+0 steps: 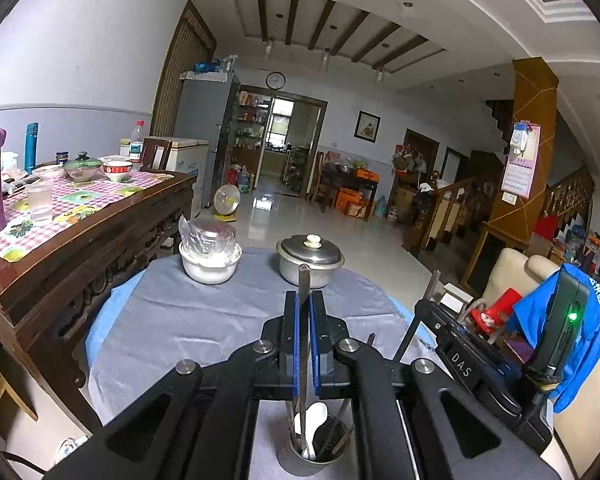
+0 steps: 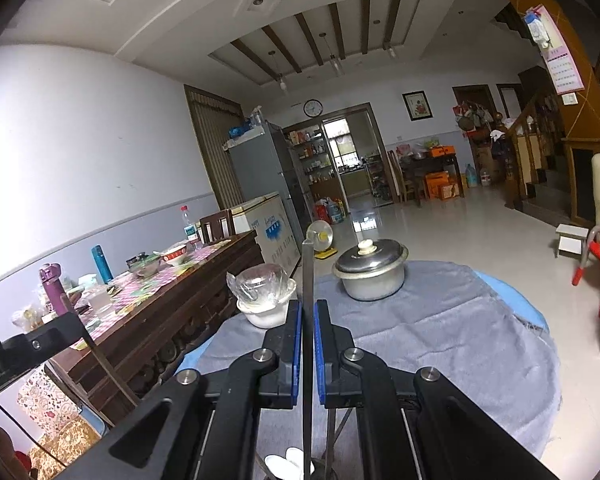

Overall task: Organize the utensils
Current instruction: 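Lift both chopsticks and carry them over the grey cup, then lower both chopsticks into the grey cup and open both tools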

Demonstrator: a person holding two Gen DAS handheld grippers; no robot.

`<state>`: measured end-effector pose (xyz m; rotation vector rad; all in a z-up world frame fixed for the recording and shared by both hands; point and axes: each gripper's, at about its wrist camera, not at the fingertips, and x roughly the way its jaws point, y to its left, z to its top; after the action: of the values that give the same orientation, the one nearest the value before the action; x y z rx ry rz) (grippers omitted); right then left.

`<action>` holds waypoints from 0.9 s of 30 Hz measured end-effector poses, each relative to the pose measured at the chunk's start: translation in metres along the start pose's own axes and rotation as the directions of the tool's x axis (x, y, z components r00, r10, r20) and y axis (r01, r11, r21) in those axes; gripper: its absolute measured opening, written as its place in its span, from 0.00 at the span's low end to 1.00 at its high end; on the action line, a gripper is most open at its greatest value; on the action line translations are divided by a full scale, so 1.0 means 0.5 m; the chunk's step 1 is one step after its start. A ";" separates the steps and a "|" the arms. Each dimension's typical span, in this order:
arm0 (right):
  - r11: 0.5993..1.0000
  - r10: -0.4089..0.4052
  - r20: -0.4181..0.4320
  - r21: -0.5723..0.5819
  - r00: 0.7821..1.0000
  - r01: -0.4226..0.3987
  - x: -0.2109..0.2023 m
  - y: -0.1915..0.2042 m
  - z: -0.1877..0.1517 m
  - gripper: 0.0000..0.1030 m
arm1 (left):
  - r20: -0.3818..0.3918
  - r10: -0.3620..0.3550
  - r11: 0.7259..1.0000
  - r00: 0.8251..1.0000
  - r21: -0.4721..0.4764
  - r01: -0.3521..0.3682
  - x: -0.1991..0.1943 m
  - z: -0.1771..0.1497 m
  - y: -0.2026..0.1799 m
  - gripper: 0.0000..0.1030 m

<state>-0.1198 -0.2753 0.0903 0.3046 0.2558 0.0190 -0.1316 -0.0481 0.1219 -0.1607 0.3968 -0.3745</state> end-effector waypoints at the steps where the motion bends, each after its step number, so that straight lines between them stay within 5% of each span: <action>1: 1.000 -0.002 -0.002 -0.002 1.000 0.002 0.001 0.001 -0.003 0.06 | -0.005 0.001 1.000 1.000 0.001 -0.001 0.004 -0.002 0.000 0.05; 27: 1.000 -0.013 -0.027 0.000 1.000 0.013 -0.001 -0.001 -0.033 0.07 | -0.083 -0.024 0.999 0.996 0.026 0.027 0.055 -0.049 -0.029 0.05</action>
<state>-0.1244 -0.2711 0.0750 0.3034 0.2846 0.0097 -0.1226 -0.0741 0.0935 -0.1243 0.4718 -0.4124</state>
